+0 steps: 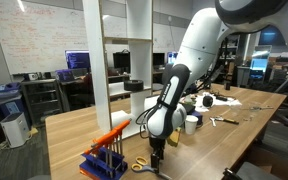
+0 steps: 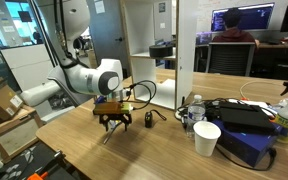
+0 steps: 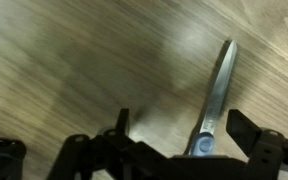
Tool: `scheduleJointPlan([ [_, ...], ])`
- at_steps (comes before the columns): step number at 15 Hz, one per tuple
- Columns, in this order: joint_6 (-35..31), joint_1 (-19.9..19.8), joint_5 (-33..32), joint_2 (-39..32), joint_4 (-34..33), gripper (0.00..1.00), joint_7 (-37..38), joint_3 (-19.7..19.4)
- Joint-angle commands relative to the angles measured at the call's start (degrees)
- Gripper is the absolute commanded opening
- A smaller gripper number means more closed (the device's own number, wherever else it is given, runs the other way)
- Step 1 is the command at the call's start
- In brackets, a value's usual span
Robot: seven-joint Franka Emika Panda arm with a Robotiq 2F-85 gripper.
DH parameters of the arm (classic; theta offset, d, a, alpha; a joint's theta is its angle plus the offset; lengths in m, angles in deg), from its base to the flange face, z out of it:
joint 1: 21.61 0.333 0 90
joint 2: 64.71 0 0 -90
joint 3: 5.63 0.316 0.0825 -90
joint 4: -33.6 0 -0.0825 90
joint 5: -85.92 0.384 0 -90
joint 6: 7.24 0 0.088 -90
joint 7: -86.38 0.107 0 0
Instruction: Place the grey and yellow scissors on the topmost shelf
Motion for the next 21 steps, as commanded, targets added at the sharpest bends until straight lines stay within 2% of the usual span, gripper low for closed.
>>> scheduleJointPlan([
  [1,-0.2,-1.0,1.2,-0.6,-0.6,1.00,-0.9,2.1],
  [2,-0.3,-0.8,1.1,-0.9,-0.7,1.00,-0.8,2.1],
  [3,-0.1,-0.9,1.2,-1.3,-1.0,0.94,-1.0,2.4],
  [4,-0.7,-1.1,1.1,-1.7,-1.1,0.75,-1.5,2.6],
  [5,-0.8,-1.4,1.3,-2.3,-1.3,0.70,-1.9,3.0],
  [6,-1.1,-1.5,1.2,-2.6,-1.4,0.69,-2.0,3.1],
  [7,-1.0,-1.5,0.9,-2.8,-1.5,0.62,-2.1,3.0],
  [10,-1.2,-2.8,1.4,-2.6,-1.7,0.34,-2.9,3.2],
  [14,-0.9,-4.3,2.3,-2.1,-1.7,0.03,-4.1,4.2],
  [15,-0.8,-4.6,2.6,-1.9,-1.6,0.00,-4.2,4.6],
  [18,-0.2,-5.8,3.9,-0.7,-0.9,0.03,-4.7,5.5],
  [21,-0.8,-8.6,7.6,4.4,2.9,0.03,-5.6,7.6],
])
